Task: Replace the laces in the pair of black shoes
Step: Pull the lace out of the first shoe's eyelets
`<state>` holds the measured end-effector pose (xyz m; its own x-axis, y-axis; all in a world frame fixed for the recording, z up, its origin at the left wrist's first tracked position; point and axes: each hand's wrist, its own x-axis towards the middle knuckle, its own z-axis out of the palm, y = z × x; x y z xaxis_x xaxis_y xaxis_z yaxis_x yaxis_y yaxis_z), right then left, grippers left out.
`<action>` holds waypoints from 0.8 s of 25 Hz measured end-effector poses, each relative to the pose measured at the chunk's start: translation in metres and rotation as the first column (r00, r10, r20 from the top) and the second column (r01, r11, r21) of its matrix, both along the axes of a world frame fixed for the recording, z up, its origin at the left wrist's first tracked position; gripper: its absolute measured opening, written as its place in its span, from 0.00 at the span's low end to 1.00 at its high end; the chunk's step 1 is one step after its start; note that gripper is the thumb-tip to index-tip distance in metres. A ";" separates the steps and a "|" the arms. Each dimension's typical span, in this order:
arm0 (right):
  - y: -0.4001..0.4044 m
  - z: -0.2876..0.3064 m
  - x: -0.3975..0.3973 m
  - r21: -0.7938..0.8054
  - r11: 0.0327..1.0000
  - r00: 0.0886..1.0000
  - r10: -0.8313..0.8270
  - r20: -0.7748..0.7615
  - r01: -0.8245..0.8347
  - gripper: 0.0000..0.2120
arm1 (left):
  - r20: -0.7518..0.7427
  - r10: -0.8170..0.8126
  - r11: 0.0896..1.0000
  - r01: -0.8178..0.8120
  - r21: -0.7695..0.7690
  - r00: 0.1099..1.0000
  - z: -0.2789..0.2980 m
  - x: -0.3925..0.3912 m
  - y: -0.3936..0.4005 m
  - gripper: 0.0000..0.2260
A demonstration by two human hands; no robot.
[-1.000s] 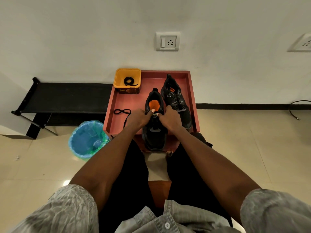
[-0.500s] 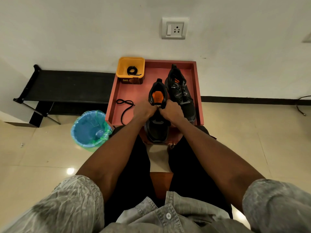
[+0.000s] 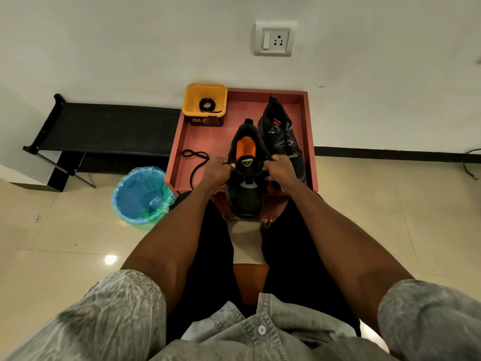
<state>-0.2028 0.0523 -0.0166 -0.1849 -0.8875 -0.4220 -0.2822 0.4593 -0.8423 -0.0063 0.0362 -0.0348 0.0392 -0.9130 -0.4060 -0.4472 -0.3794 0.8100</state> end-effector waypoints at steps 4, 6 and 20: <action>-0.001 0.004 0.002 0.022 0.999 0.999 0.043 0.019 -0.043 0.05 | -0.024 0.029 0.999 -0.030 -0.039 0.999 0.010 -0.006 0.005 0.22; 0.001 0.006 0.004 -0.009 0.992 0.989 0.123 -0.088 -0.124 0.15 | 0.056 0.013 0.996 -0.008 -0.084 0.998 0.019 -0.009 0.013 0.25; 0.008 0.013 0.047 0.072 0.823 0.549 0.438 -0.712 -0.564 0.15 | 0.183 -0.121 0.991 0.129 -0.036 0.976 0.038 -0.015 0.004 0.15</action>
<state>-0.1561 0.0606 -0.0040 0.1389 -0.9640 -0.2269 -0.9335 -0.0510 -0.3549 -0.0213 0.0406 0.0028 -0.0079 -0.9335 -0.3584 -0.6288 -0.2740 0.7277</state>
